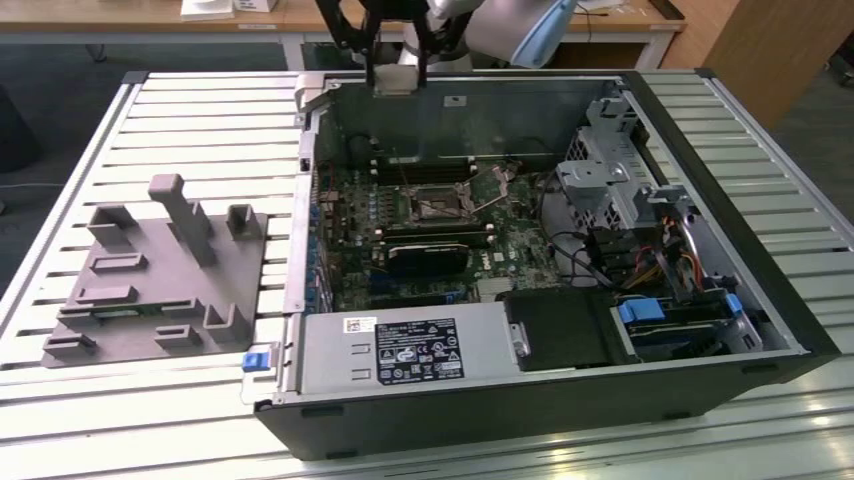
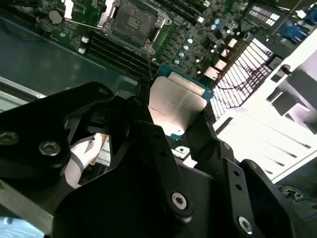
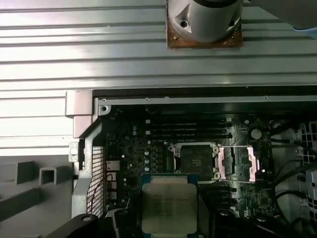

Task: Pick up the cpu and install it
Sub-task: 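Pick up the cpu and move it towards the insertion slot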

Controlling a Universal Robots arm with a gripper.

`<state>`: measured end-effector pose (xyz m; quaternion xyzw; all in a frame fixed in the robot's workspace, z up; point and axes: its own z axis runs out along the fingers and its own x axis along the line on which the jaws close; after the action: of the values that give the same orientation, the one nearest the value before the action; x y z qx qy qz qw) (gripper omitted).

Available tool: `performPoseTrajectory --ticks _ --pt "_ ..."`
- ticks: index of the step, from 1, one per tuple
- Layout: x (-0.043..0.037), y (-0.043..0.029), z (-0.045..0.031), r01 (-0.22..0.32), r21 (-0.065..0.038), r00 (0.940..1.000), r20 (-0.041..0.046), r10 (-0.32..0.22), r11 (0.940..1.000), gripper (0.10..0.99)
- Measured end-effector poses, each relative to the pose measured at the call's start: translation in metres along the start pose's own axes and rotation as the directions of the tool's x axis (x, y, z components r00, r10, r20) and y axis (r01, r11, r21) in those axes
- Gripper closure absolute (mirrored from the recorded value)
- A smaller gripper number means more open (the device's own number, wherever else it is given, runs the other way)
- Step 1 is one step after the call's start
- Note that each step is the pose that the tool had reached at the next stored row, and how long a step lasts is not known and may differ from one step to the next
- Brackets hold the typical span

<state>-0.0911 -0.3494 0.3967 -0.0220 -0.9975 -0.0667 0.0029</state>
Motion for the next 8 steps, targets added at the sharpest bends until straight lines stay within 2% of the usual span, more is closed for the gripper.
performPoseTrajectory --ticks 8 --pt "-0.0238 0.0066 0.0023 0.000 0.000 1.0000 0.0000 0.000 1.0000 0.545"
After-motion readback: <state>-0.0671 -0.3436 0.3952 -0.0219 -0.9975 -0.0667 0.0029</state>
